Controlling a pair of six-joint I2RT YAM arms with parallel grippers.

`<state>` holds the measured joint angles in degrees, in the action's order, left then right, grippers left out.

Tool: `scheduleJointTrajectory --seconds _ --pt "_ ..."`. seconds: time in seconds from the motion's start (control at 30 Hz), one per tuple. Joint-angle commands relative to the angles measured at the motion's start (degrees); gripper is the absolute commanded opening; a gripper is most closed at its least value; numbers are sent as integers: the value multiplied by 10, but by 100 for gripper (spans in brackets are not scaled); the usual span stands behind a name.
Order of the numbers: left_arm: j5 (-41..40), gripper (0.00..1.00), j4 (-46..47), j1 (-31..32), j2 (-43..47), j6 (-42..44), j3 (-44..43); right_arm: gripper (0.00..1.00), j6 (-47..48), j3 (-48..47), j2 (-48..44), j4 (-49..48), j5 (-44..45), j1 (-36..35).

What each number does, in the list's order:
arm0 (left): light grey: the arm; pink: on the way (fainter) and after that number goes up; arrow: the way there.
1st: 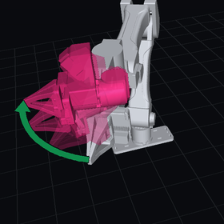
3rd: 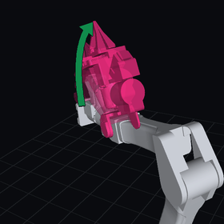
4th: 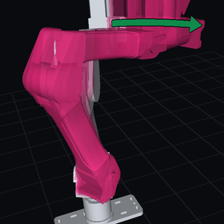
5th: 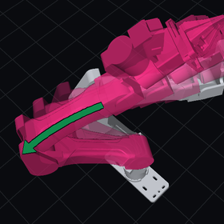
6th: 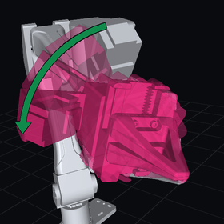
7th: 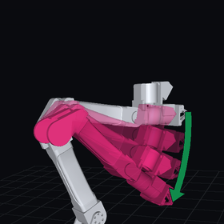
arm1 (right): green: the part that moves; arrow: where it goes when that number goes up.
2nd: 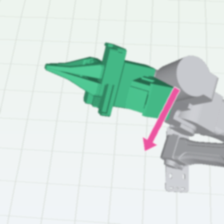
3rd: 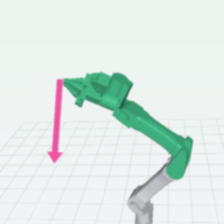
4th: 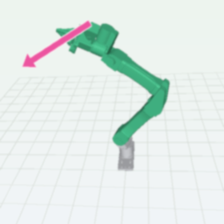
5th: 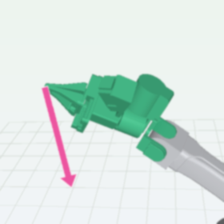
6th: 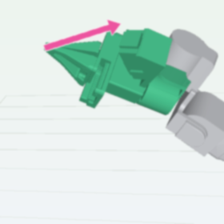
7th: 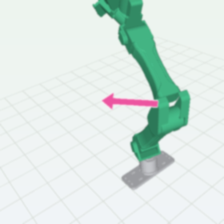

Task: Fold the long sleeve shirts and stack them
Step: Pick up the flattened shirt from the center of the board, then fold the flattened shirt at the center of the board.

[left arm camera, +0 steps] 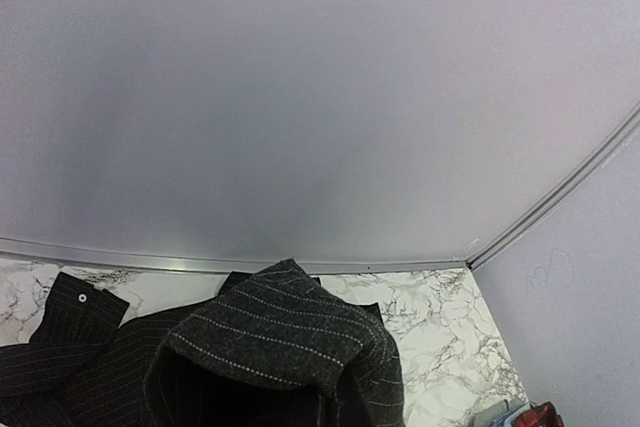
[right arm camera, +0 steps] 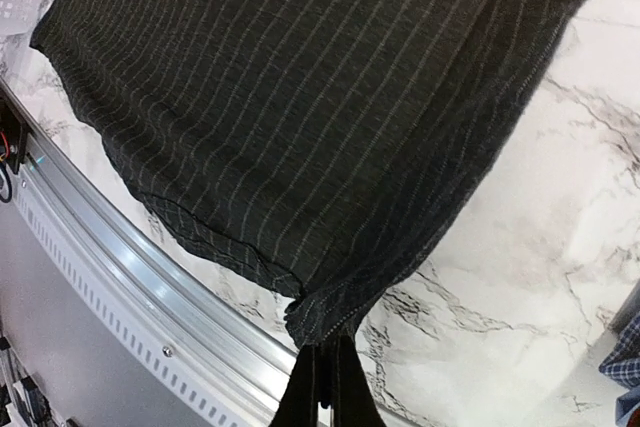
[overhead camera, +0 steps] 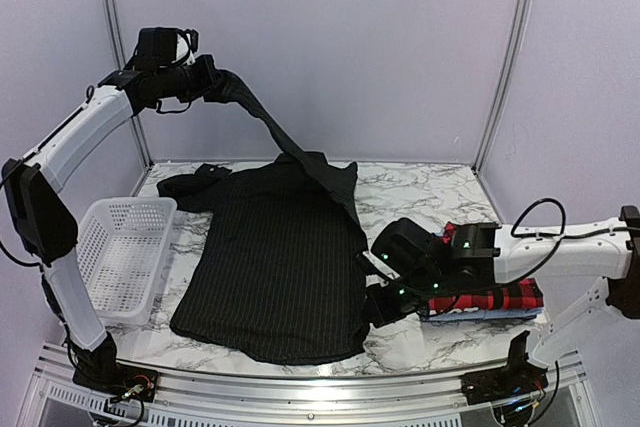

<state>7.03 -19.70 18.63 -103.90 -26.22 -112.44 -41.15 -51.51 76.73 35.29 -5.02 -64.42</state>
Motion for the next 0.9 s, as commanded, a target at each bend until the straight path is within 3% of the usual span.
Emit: scheduleJointTrajectory --seconds 0.0,0.4,0.87 --pt "-2 0 11 -18 -5 12 -24 0 38 -67 57 4 -18 -8" --pt "11 0 19 -59 3 23 -6 0 122 -215 251 -43 -104 -9" --pt "32 0 27 -64 8 49 49 0 97 -143 234 -100 -155 -9"
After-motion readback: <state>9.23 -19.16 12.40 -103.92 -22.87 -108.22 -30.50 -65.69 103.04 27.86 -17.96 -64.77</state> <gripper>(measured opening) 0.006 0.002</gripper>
